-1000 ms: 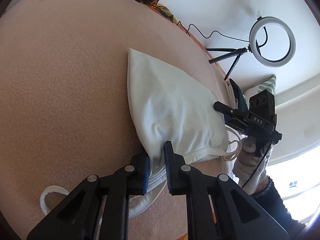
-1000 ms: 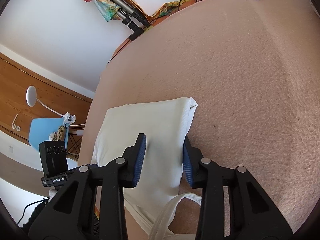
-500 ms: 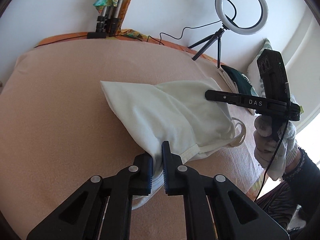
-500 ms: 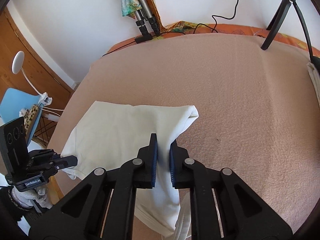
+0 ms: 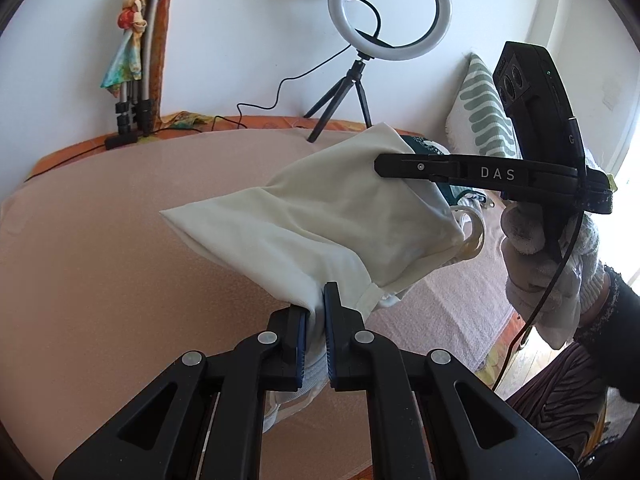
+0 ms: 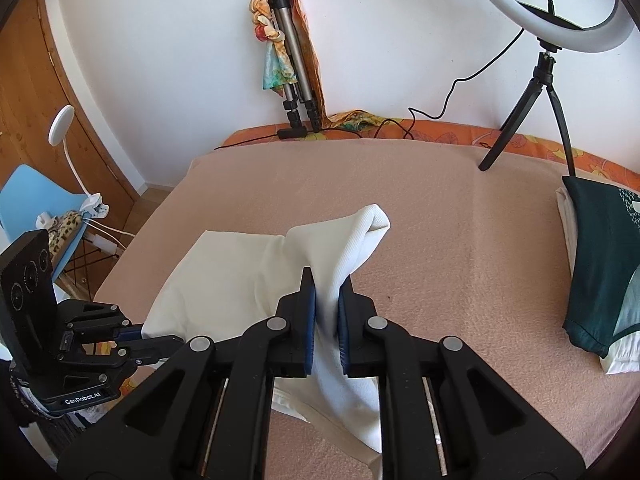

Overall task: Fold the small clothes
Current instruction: 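Grasp the folded camisole edge with the right gripper and lift it, then carry the folded camisole with the right gripper to the clothes stack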

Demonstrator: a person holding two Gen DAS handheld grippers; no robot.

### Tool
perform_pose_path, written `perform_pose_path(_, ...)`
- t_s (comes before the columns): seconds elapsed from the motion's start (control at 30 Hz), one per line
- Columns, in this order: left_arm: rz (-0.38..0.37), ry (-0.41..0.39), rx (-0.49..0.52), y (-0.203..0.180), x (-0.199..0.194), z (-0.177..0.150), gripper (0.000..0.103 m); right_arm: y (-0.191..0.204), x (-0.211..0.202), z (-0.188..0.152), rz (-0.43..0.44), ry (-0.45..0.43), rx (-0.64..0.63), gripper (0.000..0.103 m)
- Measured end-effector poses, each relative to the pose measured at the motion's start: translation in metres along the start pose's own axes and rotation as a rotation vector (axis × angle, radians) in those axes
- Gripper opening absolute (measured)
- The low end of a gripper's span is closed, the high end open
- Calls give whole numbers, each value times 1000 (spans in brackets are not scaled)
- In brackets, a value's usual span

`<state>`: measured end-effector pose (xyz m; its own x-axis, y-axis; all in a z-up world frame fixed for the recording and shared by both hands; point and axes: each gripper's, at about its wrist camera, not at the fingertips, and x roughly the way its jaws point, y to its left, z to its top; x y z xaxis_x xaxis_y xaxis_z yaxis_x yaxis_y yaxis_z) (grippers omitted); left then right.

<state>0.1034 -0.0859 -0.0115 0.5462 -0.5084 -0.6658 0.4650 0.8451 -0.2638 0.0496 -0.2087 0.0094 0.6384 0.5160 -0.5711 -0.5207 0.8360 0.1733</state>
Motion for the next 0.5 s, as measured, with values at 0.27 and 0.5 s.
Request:
perform_pose_path(0.27, -71, -12, 45, -37, 22, 17, 6, -33, -40, -6, -67, -32, 3, 10)
perform_pose_path(0.5, -130, -20, 86, -72, 47, 37, 6, -75, -75, -14, -125, -65, 36, 10)
